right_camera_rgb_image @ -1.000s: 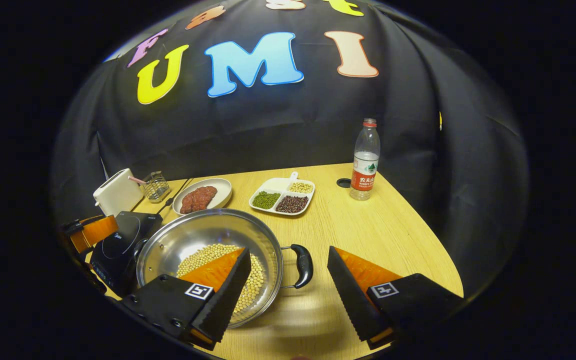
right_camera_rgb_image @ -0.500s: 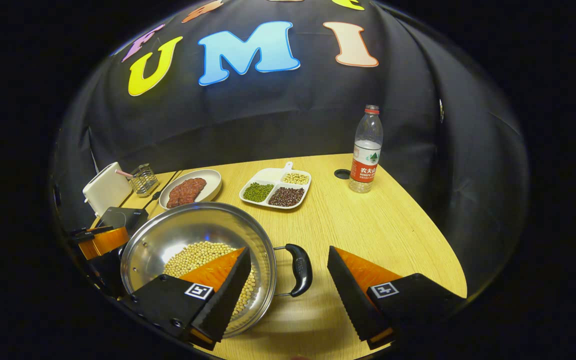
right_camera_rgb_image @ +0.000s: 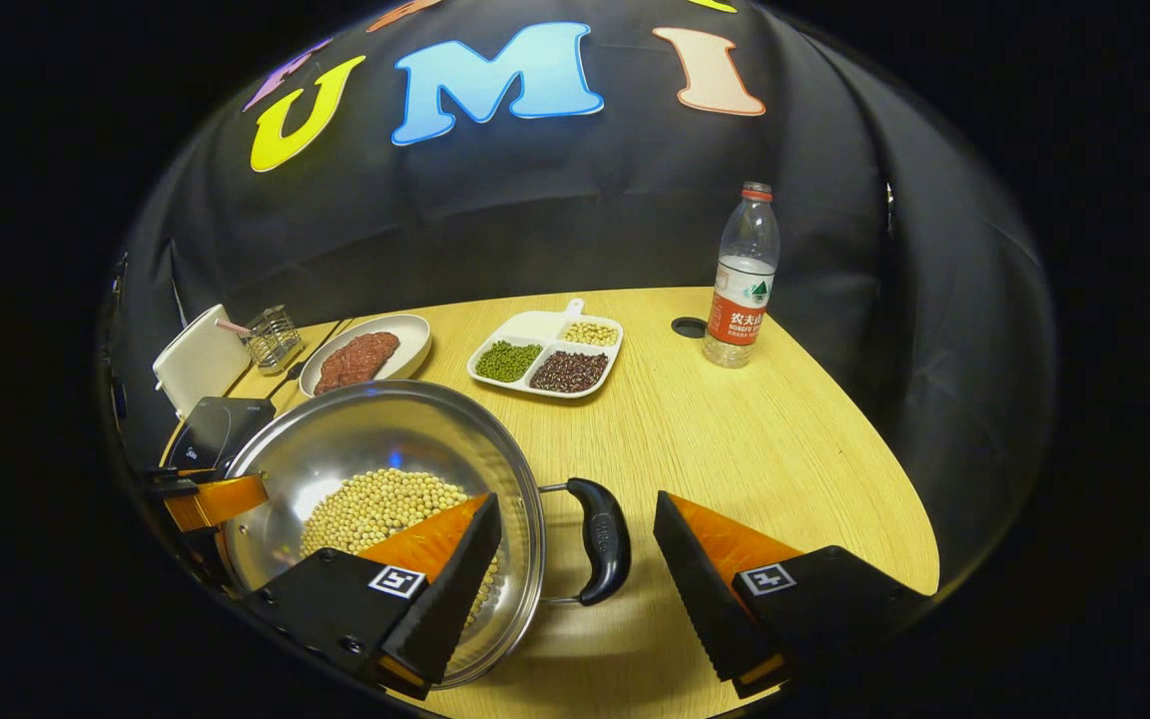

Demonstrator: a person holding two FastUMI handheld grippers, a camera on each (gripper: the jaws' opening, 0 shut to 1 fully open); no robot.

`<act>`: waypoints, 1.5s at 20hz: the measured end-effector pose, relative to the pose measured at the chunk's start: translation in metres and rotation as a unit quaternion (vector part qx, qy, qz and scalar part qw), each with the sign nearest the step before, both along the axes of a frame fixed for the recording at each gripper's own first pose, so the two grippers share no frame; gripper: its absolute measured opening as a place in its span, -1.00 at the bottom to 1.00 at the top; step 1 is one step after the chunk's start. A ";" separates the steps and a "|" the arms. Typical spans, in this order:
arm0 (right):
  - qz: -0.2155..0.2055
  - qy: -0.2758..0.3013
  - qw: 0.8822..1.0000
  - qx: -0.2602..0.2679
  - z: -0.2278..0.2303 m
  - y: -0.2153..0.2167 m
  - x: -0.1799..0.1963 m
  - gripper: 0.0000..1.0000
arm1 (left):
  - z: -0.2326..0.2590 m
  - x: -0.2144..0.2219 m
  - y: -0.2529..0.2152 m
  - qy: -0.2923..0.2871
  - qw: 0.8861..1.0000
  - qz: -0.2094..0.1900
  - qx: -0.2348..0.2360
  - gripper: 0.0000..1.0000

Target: First push the handle of the pot to place it horizontally, then grasp the pot with both hands and set it on the induction cooktop.

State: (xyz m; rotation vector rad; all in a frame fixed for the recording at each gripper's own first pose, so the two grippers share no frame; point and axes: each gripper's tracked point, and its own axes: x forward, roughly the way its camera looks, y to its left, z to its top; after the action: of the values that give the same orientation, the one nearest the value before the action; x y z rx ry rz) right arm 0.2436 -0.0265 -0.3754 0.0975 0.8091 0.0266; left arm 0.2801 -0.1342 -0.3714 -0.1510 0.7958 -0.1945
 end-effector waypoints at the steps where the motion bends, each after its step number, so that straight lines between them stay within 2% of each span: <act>1: 0.001 0.005 1.000 0.000 -0.003 0.001 -0.001 0.96 | -0.001 0.000 0.000 0.001 1.000 -0.001 0.002 0.80; 3: -0.001 0.015 1.000 -0.003 -0.008 0.000 -0.001 0.96 | -0.003 0.000 -0.001 0.005 1.000 -0.003 0.008 0.84; 4: -0.002 0.017 1.000 -0.005 -0.009 -0.002 -0.002 0.96 | -0.004 0.000 -0.001 0.008 1.000 -0.003 0.011 0.80; 5: -0.003 0.016 1.000 -0.008 -0.008 -0.003 -0.001 0.84 | -0.005 -0.001 -0.001 0.010 1.000 -0.003 0.013 0.86; 6: -0.003 0.016 1.000 -0.009 -0.009 -0.003 -0.001 0.80 | -0.006 -0.002 -0.001 0.012 1.000 -0.003 0.016 0.80; 7: -0.002 0.017 1.000 -0.008 -0.009 -0.004 -0.001 0.76 | -0.008 -0.003 0.001 0.014 1.000 0.000 0.019 0.62; 8: -0.002 0.020 1.000 -0.007 -0.010 -0.004 -0.002 0.75 | -0.010 -0.004 0.001 0.018 1.000 0.002 0.020 0.55; 9: 0.001 0.022 1.000 -0.005 -0.011 -0.004 -0.001 0.80 | -0.011 -0.006 0.002 0.021 1.000 0.006 0.020 0.60; 11: 0.004 0.024 1.000 -0.001 -0.011 -0.002 -0.002 0.62 | -0.014 -0.005 0.001 0.024 1.000 0.010 0.014 0.32; 12: 0.005 0.025 1.000 0.002 -0.012 0.002 -0.002 0.61 | -0.014 -0.005 0.001 0.024 1.000 0.011 0.014 0.27; 14: 0.009 0.024 1.000 -0.003 -0.011 0.002 -0.003 0.35 | -0.014 -0.004 0.000 0.023 1.000 0.010 0.016 0.26; 15: 0.012 0.023 1.000 -0.006 -0.011 0.003 -0.004 0.34 | -0.013 -0.005 0.000 0.023 1.000 0.009 0.016 0.22; 17: 0.013 0.024 1.000 -0.012 -0.011 0.005 -0.005 0.15 | -0.013 -0.002 0.000 0.021 1.000 0.002 0.022 0.16; 18: 0.010 0.027 1.000 -0.012 -0.009 0.005 -0.007 0.12 | -0.010 -0.002 0.000 0.020 0.999 -0.001 0.025 0.15; 19: 0.009 0.032 0.999 -0.014 -0.010 0.006 -0.009 -0.02 | -0.009 -0.001 0.002 0.018 0.999 -0.004 0.027 0.13; 20: 0.007 0.035 0.999 -0.016 -0.008 0.006 -0.011 0.02 | -0.004 0.000 0.002 0.014 1.000 -0.005 0.025 0.13; 21: 0.005 0.035 0.999 -0.016 -0.004 0.007 -0.012 -0.03 | 0.000 0.000 0.004 0.011 1.000 -0.005 0.024 0.13; 24: 0.003 0.026 0.999 -0.022 0.018 0.014 -0.016 -0.03 | 0.016 -0.001 0.012 0.002 1.000 -0.006 0.017 0.13; 27: 0.003 0.018 1.000 -0.025 0.034 0.025 -0.020 0.02 | 0.032 -0.003 0.029 -0.007 1.000 -0.005 0.016 0.13; 28: 0.002 0.017 1.000 -0.024 0.039 0.030 -0.022 -0.03 | 0.037 -0.004 0.036 -0.009 1.000 -0.005 0.017 0.13; 29: 0.001 0.016 1.000 -0.023 0.043 0.036 -0.024 0.02 | 0.041 -0.004 0.043 -0.010 1.000 -0.005 0.016 0.07; 30: 0.000 0.015 1.000 -0.021 0.047 0.042 -0.026 -0.03 | 0.045 -0.005 0.050 -0.011 1.000 -0.005 0.016 0.13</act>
State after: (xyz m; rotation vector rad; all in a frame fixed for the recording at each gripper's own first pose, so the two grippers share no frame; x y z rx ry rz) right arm 0.2179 0.0153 -0.3284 0.0586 0.8394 0.0077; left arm 0.2752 -0.0843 -0.3266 -0.1143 0.7772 -0.1921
